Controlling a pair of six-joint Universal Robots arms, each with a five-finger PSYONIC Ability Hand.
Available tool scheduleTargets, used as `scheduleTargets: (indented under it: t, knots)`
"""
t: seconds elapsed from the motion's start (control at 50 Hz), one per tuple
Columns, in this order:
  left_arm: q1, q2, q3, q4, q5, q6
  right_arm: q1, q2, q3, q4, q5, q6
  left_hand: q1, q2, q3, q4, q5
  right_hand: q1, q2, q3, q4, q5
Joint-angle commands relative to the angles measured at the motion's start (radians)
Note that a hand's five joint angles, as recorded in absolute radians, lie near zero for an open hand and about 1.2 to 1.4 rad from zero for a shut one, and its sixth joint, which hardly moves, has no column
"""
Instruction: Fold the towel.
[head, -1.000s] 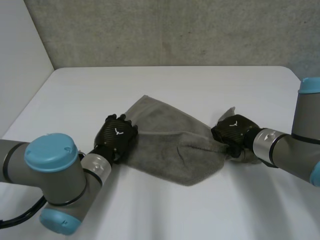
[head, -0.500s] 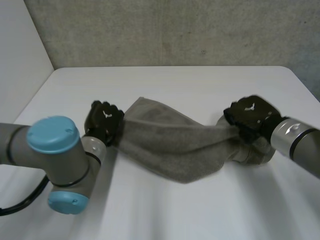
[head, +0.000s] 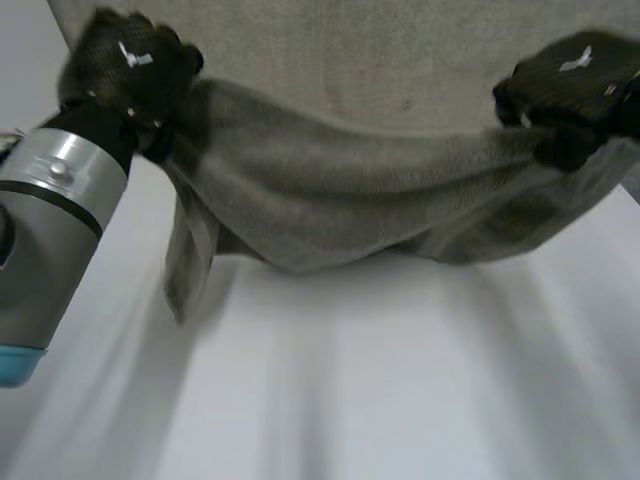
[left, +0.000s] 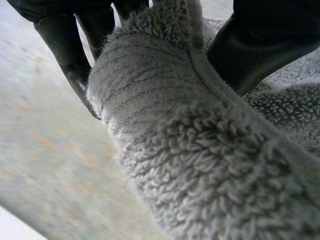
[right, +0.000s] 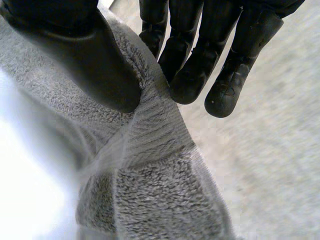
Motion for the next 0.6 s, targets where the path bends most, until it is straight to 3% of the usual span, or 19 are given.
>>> scheduleTargets:
  t: [0.02,0.12,0.24,0.28,0.32,0.34,0.38,0.46,0.6]
  knots:
    - [0.057,-0.161,0.047,-0.082,0.093,-0.029,0.01,0.182,0.003,0.012,0.023,-0.12,0.01,-0.077,-0.144,-0.117,-0.223,0.218,0.072,0.065,0.069,0.099]
    - [0.058,-0.326,0.163,-0.143,0.122,-0.021,0.013,0.323,-0.084,-0.001,0.032,-0.135,0.01,-0.077,-0.144,-0.117,-0.223,0.218,0.072,0.065,0.069,0.099]
    - [0.063,-0.48,0.438,-0.197,0.121,0.004,0.084,0.486,-0.41,-0.105,0.146,-0.109,0.01,-0.077,-0.144,-0.117,-0.223,0.218,0.072,0.065,0.069,0.099]
    - [0.061,-0.492,0.515,-0.194,0.121,0.005,0.111,0.507,-0.502,-0.175,0.173,-0.094,0.01,-0.077,-0.144,-0.117,-0.223,0.218,0.072,0.065,0.069,0.099]
    - [0.06,-0.491,0.666,-0.155,0.119,-0.009,0.137,0.517,-0.606,-0.388,0.213,-0.027,0.01,-0.077,-0.144,-0.117,-0.223,0.218,0.072,0.065,0.069,0.099]
    - [0.06,-0.491,0.666,-0.155,0.119,-0.009,0.137,0.517,-0.606,-0.389,0.213,-0.027,0.01,-0.077,-0.144,-0.117,-0.223,0.218,0.072,0.065,0.069,0.099]
    - [0.054,-0.469,0.757,-0.048,0.118,-0.018,0.134,0.46,-0.58,-0.612,0.232,0.088,0.01,-0.077,-0.144,-0.117,-0.223,0.218,0.072,0.065,0.069,0.099]
    - [0.061,-0.419,0.762,0.071,0.116,-0.042,0.131,0.348,-0.479,-0.765,0.216,0.206,0.01,-0.077,-0.144,-0.117,-0.223,0.218,0.072,0.065,0.069,0.099]
    - [0.061,-0.382,0.612,0.181,0.127,-0.078,0.128,0.245,-0.203,-0.792,0.086,0.256,0.01,-0.077,-0.144,-0.117,-0.223,0.218,0.072,0.065,0.069,0.099]
